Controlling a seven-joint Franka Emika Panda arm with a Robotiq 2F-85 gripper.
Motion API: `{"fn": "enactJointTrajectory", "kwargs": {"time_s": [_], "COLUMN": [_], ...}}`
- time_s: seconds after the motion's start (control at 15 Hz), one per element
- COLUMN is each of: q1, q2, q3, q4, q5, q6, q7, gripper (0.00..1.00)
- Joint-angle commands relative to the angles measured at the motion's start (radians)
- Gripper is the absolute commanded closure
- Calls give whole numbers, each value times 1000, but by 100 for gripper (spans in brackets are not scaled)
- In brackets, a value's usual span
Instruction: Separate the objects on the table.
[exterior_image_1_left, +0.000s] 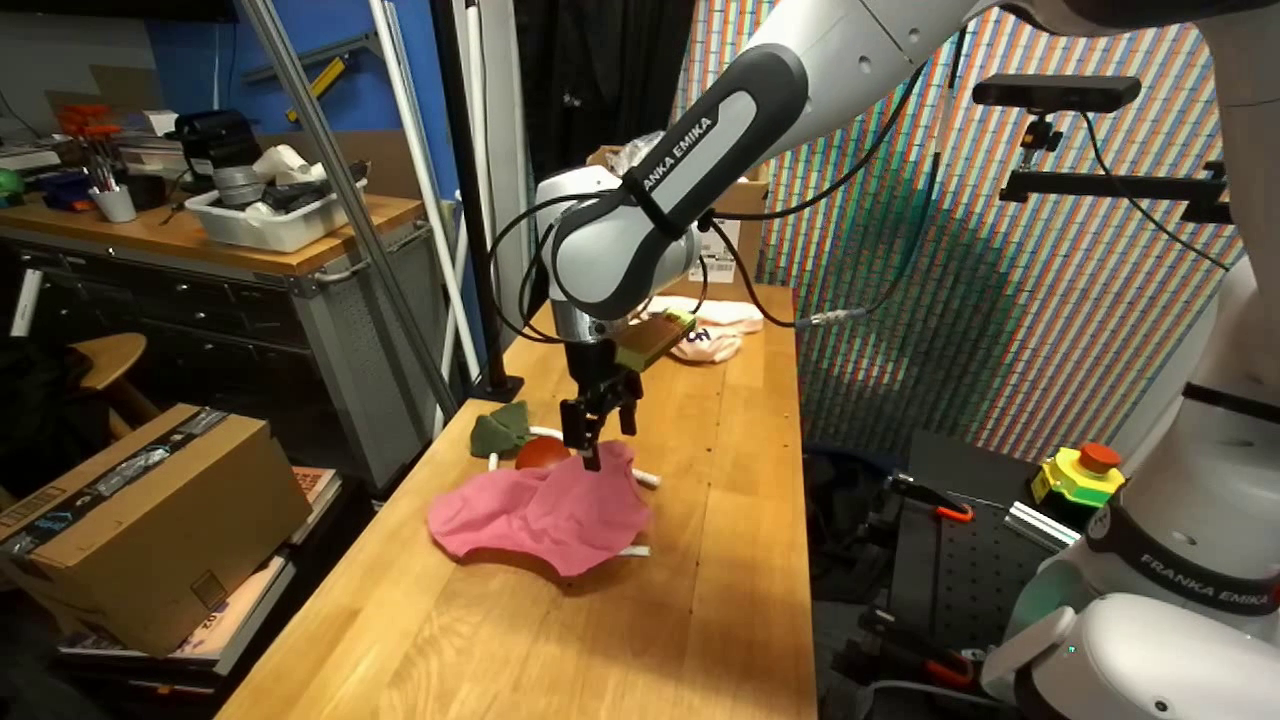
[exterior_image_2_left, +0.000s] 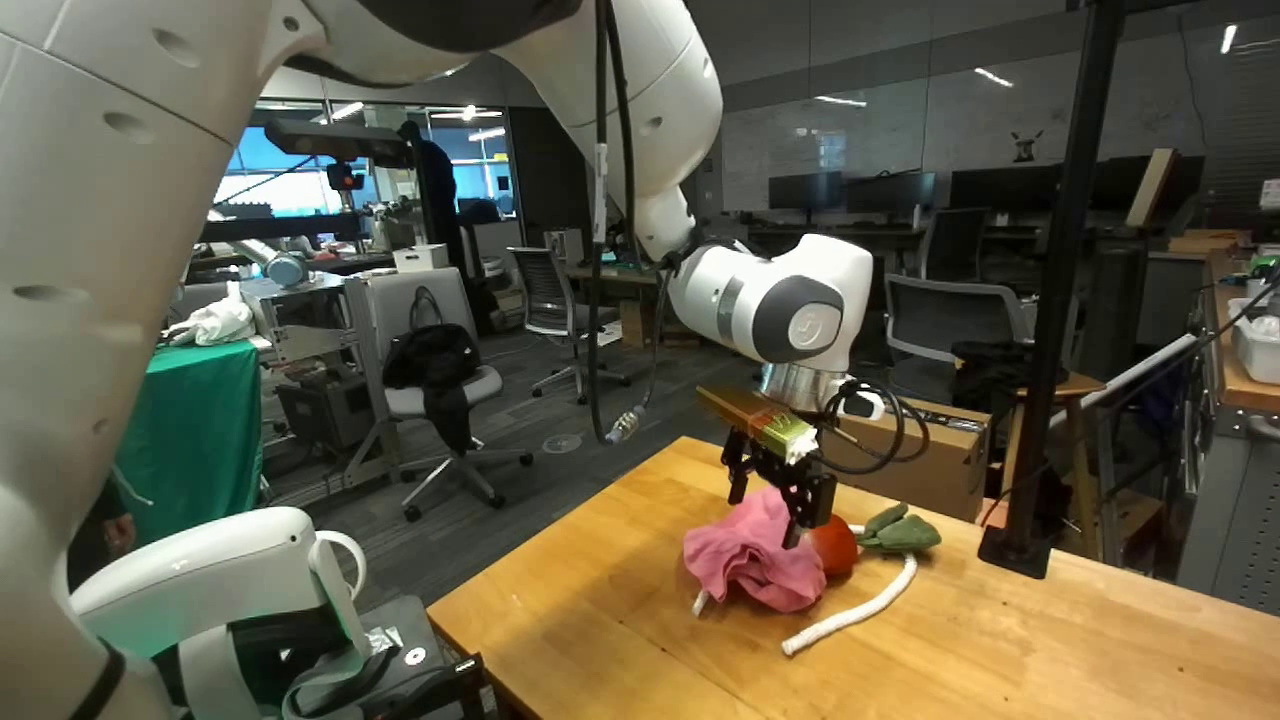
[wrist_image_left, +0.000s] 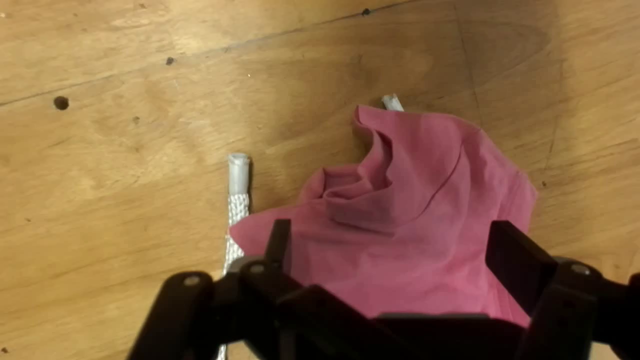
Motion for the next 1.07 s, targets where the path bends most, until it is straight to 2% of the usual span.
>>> {"fn": "enactJointTrajectory", "kwargs": {"time_s": [0.0, 0.4, 1.0], "q1": [22, 54, 86], "q2": [37, 80, 109], "q3": [-12, -34, -59], "q4": [7, 0, 7], "q5": [19, -5, -28], "q6": [104, 196, 185], "q7": [57, 121, 163], "gripper": [0, 0, 0]}}
